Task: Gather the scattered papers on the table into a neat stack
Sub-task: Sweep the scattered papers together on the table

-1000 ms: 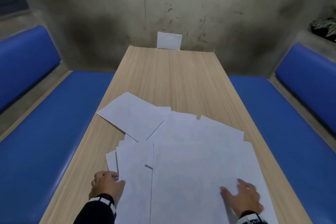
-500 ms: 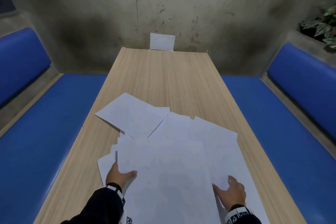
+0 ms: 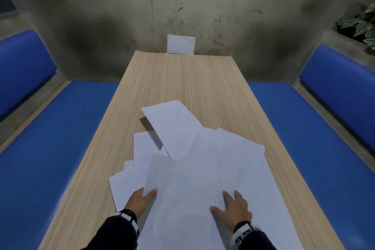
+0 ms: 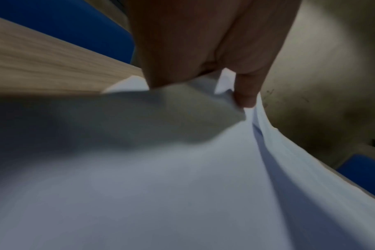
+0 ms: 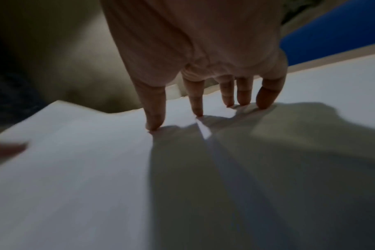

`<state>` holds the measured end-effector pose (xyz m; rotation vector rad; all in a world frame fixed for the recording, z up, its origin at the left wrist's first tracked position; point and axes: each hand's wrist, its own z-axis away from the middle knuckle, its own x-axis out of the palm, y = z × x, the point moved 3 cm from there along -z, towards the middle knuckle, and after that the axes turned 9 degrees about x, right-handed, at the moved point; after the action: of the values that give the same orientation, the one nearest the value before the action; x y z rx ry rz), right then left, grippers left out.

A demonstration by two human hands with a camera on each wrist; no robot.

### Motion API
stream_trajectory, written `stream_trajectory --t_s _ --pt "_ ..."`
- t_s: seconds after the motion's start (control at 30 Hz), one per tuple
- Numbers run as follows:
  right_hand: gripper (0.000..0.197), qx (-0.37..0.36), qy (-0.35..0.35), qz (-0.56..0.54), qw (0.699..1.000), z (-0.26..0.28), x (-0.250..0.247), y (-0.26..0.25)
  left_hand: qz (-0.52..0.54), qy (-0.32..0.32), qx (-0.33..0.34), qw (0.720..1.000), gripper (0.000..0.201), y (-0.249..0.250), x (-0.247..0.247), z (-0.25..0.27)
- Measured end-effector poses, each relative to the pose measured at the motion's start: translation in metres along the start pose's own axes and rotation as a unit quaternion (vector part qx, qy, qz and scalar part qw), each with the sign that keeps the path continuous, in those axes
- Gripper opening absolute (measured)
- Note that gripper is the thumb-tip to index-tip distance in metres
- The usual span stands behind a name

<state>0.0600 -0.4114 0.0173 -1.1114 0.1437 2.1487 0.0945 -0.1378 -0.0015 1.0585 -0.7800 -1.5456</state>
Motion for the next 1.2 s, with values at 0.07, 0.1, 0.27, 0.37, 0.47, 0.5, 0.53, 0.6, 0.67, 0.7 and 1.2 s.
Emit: stream_trajectory --t_s 0.07,0.1,0.27,0.37,0.47,0.5,0.53,0.6,0.67,0.7,1.2 --pt "0.083 -0.042 -0.008 0.033 0.999 0.005 0.016 -0.012 0.008 -0.047 0.002 0.999 0.024 0.005 0.014 0.002" --pt "0.081 -0.066 -0.017 0.037 0.997 0.005 0.023 -0.017 -0.001 -0.064 0.001 0.998 0.025 0.007 0.021 0.002" --pt "0.064 -0.079 -0.007 -0.028 0.996 -0.004 0.017 -0.013 -0.071 -0.023 -0.005 0.997 0.018 0.004 0.029 -0.002" --pt "0.067 0.096 0.092 -0.095 0.987 -0.019 -0.020 0.031 -0.062 -0.009 -0.015 0.998 0.016 0.002 0.023 -0.001" --pt "0.070 0.209 0.112 -0.156 0.959 -0.026 -0.044 0.064 -0.052 0.004 -0.016 0.998 0.016 -0.003 0.020 -0.002" --pt "0.071 0.216 0.109 -0.169 0.956 -0.027 -0.045 0.066 -0.050 0.004 -0.018 0.999 0.017 -0.004 0.021 -0.003" --pt "0.071 0.212 0.100 -0.187 0.954 -0.029 -0.044 0.066 -0.047 0.003 -0.019 0.999 0.019 -0.005 0.022 -0.004" --pt "0.071 0.183 0.070 -0.245 0.950 -0.029 -0.039 0.060 -0.041 -0.001 -0.023 0.999 0.021 -0.007 0.024 -0.005" --pt "0.068 0.155 0.042 -0.321 0.933 -0.028 -0.035 0.053 -0.039 -0.013 -0.026 0.999 0.027 -0.006 0.025 -0.005" --pt "0.066 0.146 0.026 -0.341 0.928 -0.026 -0.035 0.050 -0.039 -0.021 -0.027 0.999 0.028 -0.005 0.026 -0.005" --pt "0.039 -0.030 -0.113 -0.430 0.895 -0.029 -0.005 0.018 -0.074 -0.107 -0.010 0.991 0.039 -0.002 0.039 -0.004"
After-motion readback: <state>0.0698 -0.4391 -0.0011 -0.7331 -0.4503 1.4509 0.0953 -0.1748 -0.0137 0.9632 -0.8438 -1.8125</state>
